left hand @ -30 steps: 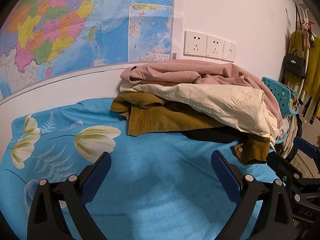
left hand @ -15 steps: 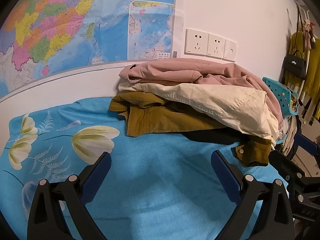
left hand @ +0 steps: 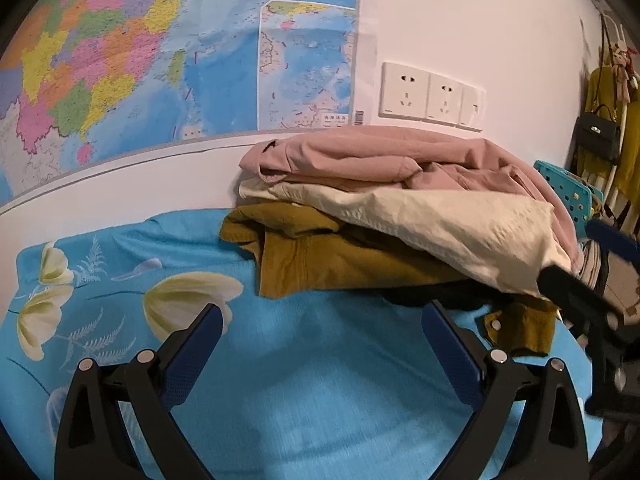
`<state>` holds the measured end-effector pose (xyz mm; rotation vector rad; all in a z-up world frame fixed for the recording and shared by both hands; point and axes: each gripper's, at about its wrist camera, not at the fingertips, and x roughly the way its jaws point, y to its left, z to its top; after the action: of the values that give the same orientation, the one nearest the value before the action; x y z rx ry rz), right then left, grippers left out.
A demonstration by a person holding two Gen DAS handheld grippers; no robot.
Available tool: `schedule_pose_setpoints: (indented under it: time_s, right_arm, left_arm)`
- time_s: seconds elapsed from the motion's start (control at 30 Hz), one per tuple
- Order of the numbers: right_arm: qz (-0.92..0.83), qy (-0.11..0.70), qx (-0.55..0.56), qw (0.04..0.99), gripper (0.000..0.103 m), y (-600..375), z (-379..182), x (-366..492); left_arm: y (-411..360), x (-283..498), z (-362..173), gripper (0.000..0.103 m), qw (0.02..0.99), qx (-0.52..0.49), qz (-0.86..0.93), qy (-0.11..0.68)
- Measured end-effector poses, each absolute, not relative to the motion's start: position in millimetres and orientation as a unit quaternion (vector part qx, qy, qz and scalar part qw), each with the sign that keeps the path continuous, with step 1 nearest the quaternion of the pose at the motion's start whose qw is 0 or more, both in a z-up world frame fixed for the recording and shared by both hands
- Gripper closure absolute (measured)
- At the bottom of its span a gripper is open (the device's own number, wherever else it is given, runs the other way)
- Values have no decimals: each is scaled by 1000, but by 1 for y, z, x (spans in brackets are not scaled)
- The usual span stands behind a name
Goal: Fold large clothes
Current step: 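Grasp the pink jacket on top of the pile with the right gripper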
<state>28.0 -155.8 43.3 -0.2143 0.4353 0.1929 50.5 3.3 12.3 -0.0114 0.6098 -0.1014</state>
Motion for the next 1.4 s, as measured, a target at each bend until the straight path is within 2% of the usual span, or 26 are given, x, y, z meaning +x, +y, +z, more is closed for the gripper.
schedule_pose_setpoints:
  time_s: [0.13,0.17,0.4,0.5,0.6,0.63,0.67,0.73,0.87,1.0,1.07,1.1,1.13,1.17,1.23,1.33,1.4]
  right_arm:
    - [116,234,-125,957,25,-145,52,74]
    - [123,239,-130,955,27,-143,53,86]
    - [141,261,-223,929,28,-104,46,162]
    - [144,272,-264,914,35,-86,33,185]
    - [141,301,-283,900,53,-79,22,208]
    - [143,310,-283,896,70,-80,22,212]
    - [150,316,-275,895,78,-84,26,214]
    - [176,313,-243,901,84,-97,41,210]
    - [198,270,-169,927,90,-140,107,187]
    - [167,249,-133,945,88,-181,144,183]
    - [146,269,-170,937,75,-182,136,189]
    - [152,280,-181,930,72,-180,128,190]
    - [163,291,-193,923,62,-175,120,191]
    - [161,288,-209,921,47,-168,114,189]
    - [166,279,-240,915,36,-155,104,186]
    - [183,277,-297,895,31,-119,81,192]
    - [191,281,-319,885,31,-99,69,202]
  left_arm:
    - [14,74,14,7,952,-13,-35,302]
    - [17,80,13,7,952,-14,-30,303]
    - [46,117,3,7,947,-23,10,321]
    - [56,116,-4,7,943,-24,18,330]
    - [62,109,-12,7,939,-25,15,342]
    - [64,106,-14,7,937,-25,14,349]
    - [65,104,-16,7,936,-24,14,352]
    - [66,99,-17,7,935,-18,14,353]
    - [66,100,-11,7,938,-10,14,348]
    - [62,111,-2,7,942,-8,13,336]
    - [56,120,2,7,945,-4,10,326]
    - [53,123,3,7,946,0,11,324]
    - [49,129,3,7,947,6,11,322]
    - [47,134,3,7,947,9,9,322]
    - [44,141,3,7,947,11,8,321]
    - [45,148,2,7,947,11,11,321]
    - [48,151,-2,7,945,8,11,327]
